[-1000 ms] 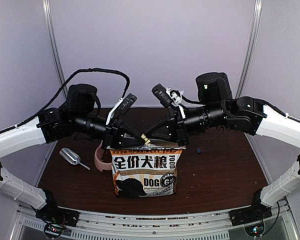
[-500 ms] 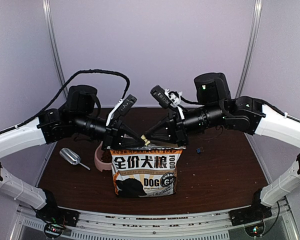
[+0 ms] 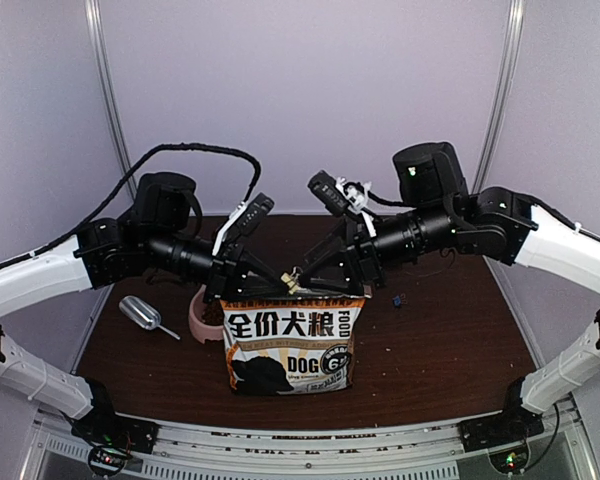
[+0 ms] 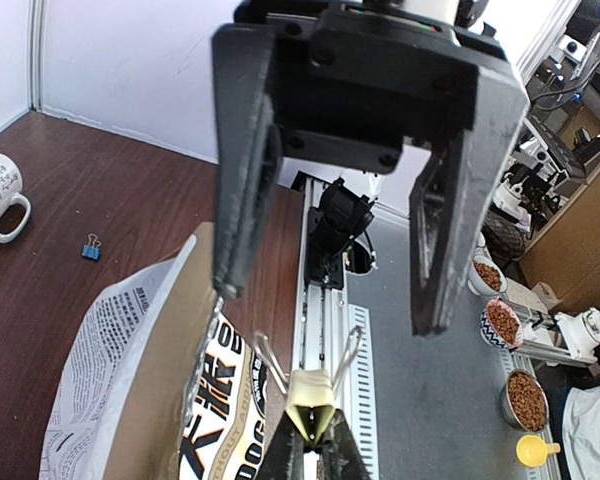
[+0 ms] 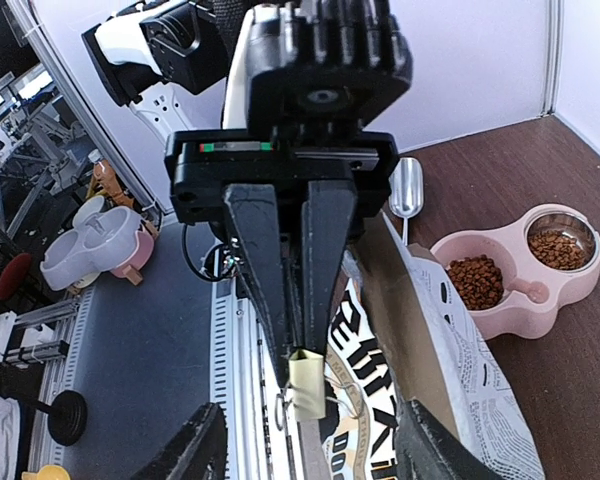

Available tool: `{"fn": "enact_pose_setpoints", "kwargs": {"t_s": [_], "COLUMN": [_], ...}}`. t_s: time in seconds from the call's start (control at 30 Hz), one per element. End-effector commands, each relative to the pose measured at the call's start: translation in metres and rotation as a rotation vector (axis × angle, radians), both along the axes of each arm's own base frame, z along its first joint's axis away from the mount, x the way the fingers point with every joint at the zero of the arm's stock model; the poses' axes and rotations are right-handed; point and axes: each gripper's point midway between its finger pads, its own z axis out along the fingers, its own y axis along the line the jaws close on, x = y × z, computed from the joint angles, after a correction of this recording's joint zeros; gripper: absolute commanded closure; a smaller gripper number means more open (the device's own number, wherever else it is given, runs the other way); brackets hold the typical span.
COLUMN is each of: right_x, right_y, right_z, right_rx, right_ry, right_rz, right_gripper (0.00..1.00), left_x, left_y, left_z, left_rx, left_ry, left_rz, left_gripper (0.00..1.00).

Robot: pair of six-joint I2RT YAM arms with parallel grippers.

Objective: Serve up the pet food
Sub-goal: Pass from the left arm to the right

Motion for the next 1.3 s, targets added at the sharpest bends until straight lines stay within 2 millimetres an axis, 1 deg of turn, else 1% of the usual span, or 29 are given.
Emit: {"fn": "enact_pose_setpoints", "kwargs": {"t_s": [0.0,0.2,0.3,0.33,0.43,0.53,0.6,0.8,1.0,1.07,1.2,1.23,1.27], "right_x": [0.008,0.002,-0.007,-0.009,-0.007,-0.009,-0.008,-0.008,-0.011,-0.011,-0.011,-0.011,-0.011], "right_y": [-0.006,0.001,0.006,0.008,0.011,0.014,0.015,0.016,0.013,0.013,0.014,0.014,0.014], "right_z": [0.016,0.011,0.010,0.010,0.009,0.011,0.011,0.010,0.011,0.011,0.012,0.012,0.012], "right_rx": [0.031,0.025,0.030,0.032,0.027,0.031,0.026,0.016,0.013,0.011,0.016,0.016,0.017], "right_ry": [0.008,0.039,0.072,0.079,0.083,0.086,0.087,0.091,0.090,0.091,0.092,0.092,0.091], "right_rz": [-0.041,0.015,0.076,0.092,0.090,0.103,0.105,0.109,0.116,0.117,0.116,0.116,0.115], "right_gripper": [0.39,0.34,0.33,0.33,0.33,0.37,0.40,0.57,0.70,0.76,0.91,0.94,0.97], "left_x": [-0.009,-0.011,-0.011,-0.011,-0.013,-0.012,-0.012,-0.011,-0.008,-0.008,-0.005,-0.004,-0.003], "left_y": [0.003,0.003,0.003,0.003,0.004,0.003,0.003,0.003,0.003,0.003,0.003,0.004,0.004], "left_z": [0.018,0.021,0.021,0.021,0.021,0.019,0.019,0.018,0.017,0.017,0.015,0.016,0.017], "left_rx": [-0.057,-0.068,-0.067,-0.067,-0.068,-0.065,-0.064,-0.061,-0.055,-0.055,-0.045,-0.045,-0.044], "left_ry": [-0.059,-0.061,-0.058,-0.057,-0.054,-0.052,-0.049,-0.051,-0.056,-0.058,-0.062,-0.065,-0.071], "left_rz": [-0.037,-0.048,-0.048,-0.050,-0.056,-0.055,-0.054,-0.050,-0.034,-0.031,-0.015,-0.007,0.002], "left_gripper": [1.00,1.00,1.00,1.00,1.00,1.00,1.00,1.00,1.00,1.00,1.00,0.98,0.91]}}
